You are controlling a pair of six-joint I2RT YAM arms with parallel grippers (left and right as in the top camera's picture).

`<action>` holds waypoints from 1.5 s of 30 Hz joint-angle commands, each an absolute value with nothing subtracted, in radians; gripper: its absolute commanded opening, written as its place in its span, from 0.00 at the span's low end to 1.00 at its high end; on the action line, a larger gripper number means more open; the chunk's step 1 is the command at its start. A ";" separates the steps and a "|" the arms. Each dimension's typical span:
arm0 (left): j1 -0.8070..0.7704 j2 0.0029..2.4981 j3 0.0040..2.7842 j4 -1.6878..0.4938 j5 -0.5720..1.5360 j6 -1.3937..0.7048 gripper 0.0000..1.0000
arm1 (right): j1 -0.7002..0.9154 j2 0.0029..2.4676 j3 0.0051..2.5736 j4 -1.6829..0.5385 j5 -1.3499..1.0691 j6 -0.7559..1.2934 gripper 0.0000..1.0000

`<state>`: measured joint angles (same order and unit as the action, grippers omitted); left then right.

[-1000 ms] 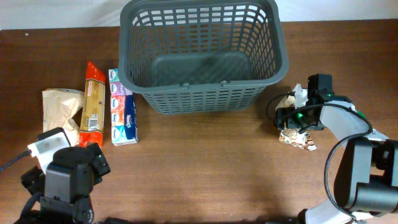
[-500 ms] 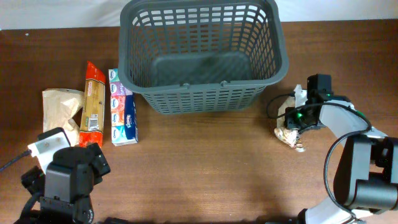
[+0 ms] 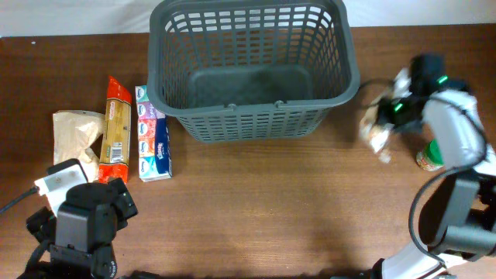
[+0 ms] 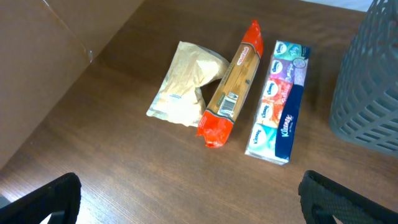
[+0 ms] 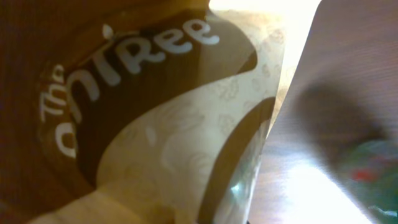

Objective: Pack container
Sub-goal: 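Lift the beige pouch with the right gripper over the basket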

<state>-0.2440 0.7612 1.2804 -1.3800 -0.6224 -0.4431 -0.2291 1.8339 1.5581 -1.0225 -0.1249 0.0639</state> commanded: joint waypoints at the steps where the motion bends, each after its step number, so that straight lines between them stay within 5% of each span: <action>1: -0.246 0.764 1.290 -1.377 -0.617 -0.456 1.00 | -0.281 1.824 1.752 -1.094 -0.120 0.087 0.04; 10: -0.246 0.764 1.290 -1.371 -0.616 -0.456 1.00 | -0.295 1.824 2.307 -1.408 -0.151 0.087 0.04; 18: -0.246 0.764 1.290 -1.355 -0.616 -0.456 1.00 | -0.118 1.824 2.617 -1.386 -0.307 0.100 0.04; 32: -0.246 0.764 1.290 -1.378 -0.611 -0.456 1.00 | 0.243 1.922 2.646 -1.278 -0.302 0.136 0.04; 45: -0.246 0.764 1.290 -1.431 -0.538 -0.456 0.99 | 0.321 2.145 2.634 -1.317 -0.164 0.136 0.04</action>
<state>-0.2440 0.7624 1.2804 -1.4181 -0.5518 -0.4435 0.3161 2.1117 2.6328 -1.3125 -0.1944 0.1318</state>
